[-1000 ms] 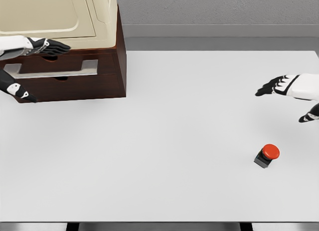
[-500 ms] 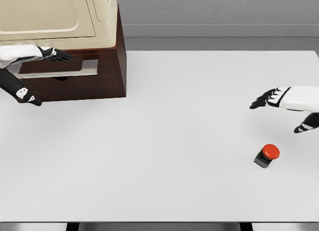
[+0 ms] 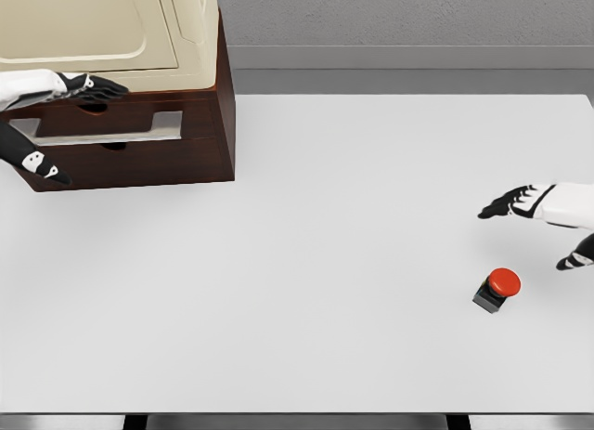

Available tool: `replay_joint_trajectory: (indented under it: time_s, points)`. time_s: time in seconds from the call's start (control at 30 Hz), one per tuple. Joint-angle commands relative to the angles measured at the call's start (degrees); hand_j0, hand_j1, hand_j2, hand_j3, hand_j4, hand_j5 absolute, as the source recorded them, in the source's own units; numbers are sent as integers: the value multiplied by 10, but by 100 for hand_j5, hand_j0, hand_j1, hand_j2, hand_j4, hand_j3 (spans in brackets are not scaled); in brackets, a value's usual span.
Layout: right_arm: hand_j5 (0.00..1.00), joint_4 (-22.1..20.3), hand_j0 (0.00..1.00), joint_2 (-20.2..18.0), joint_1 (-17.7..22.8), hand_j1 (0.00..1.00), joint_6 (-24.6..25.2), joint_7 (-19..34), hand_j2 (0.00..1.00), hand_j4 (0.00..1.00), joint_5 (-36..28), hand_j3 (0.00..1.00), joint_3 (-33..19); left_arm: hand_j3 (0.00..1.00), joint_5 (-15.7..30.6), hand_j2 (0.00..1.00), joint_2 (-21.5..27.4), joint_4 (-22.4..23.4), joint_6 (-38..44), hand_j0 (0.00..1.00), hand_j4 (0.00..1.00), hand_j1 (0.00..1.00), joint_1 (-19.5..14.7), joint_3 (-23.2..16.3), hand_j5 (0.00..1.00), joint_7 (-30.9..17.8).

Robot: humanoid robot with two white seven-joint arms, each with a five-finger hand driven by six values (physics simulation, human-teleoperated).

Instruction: Open the cabinet drawer with left arm, and place a switch into the drawer with right arm

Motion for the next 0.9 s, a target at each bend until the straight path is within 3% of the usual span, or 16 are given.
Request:
replay_joint_trajectory:
  time_s: [0.0,0.3,0.4,0.87]
  points:
    - [100,-1,100,-1,0,100,2,0,100,100,-4,100,-20,100,1,100,-1,0,0,100,100,100,0,2,100,0]
    - [100,-8,100,-2,26,100,2,0,100,100,-4,100,-36,100,0,100,-7,8,0,100,100,100,3,2,100,0]
    - [100,-17,100,-2,62,100,2,0,100,100,-4,100,-79,100,0,100,-12,18,0,100,100,100,4,2,100,0]
    - [100,-47,100,18,76,100,2,0,100,100,-4,100,-72,100,0,100,-13,44,-1,100,100,100,24,3,100,0]
